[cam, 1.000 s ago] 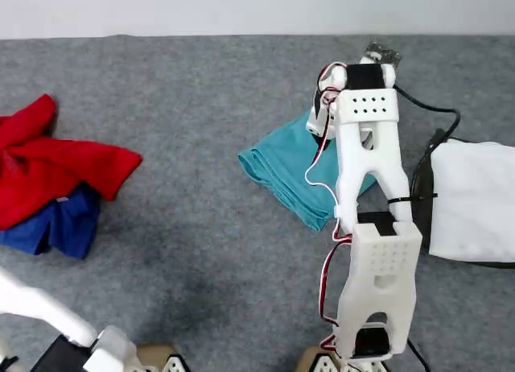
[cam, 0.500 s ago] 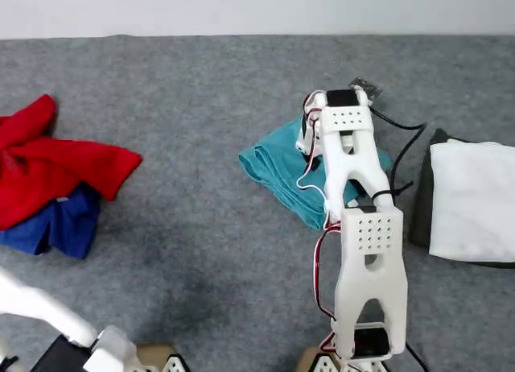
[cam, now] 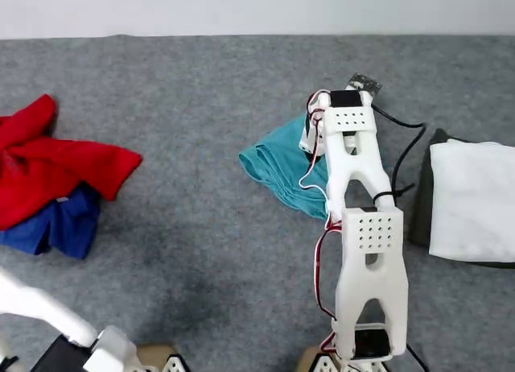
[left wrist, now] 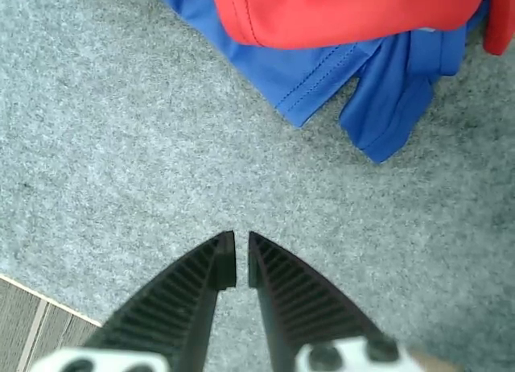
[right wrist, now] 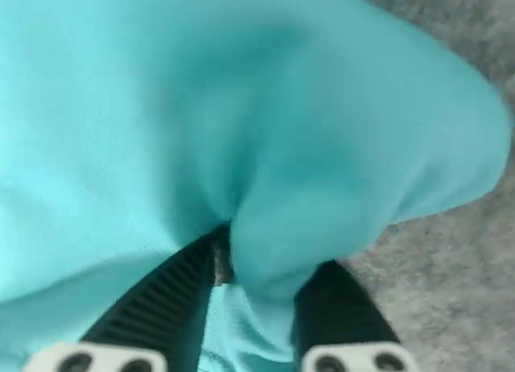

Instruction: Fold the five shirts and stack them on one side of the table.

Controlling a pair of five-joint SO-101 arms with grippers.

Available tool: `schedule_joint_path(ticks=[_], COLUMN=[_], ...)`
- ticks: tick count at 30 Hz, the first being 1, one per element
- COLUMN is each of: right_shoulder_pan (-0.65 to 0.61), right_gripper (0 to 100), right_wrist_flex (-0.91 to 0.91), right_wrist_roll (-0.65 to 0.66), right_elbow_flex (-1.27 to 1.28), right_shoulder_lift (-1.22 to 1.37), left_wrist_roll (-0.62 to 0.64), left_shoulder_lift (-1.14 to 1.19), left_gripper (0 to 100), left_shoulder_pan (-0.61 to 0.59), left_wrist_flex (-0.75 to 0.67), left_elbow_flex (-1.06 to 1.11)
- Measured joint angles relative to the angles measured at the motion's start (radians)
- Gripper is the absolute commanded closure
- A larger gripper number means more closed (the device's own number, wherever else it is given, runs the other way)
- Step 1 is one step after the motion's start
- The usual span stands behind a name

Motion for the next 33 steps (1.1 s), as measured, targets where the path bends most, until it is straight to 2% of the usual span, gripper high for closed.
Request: schedule_joint_path(ticks=[7,14,19,25,33], right_shoulder_pan=[0.020,0.127,0.201,0.304,0.486], right_gripper=[98.9,98.9,98.9,98.9,98.9], right_wrist_flex=[0.201,0.213,0.213,0.213,0.213], right_wrist_roll=[0.204,0.545,0.752,0.939,1.250], right_elbow_flex=[-0.169,-0.204,-0.061,0.147,0.181], right_shoulder_lift=[0.028,-0.081,-0.275,-0.519,-0.643], left_wrist_roll=[0.000,0.000,0.000,0.000,0.000], left_shoulder_lift=[0.000,0.000,0.000,0.000,0.000], left_gripper=[96,96,96,96,96], left_shoulder_pan=[0.000,0.000,0.000,0.000,0.000], left_wrist_flex=[0.000,0.000,0.000,0.000,0.000], left_elbow_flex=[0.000,0.000,0.000,0.000,0.000])
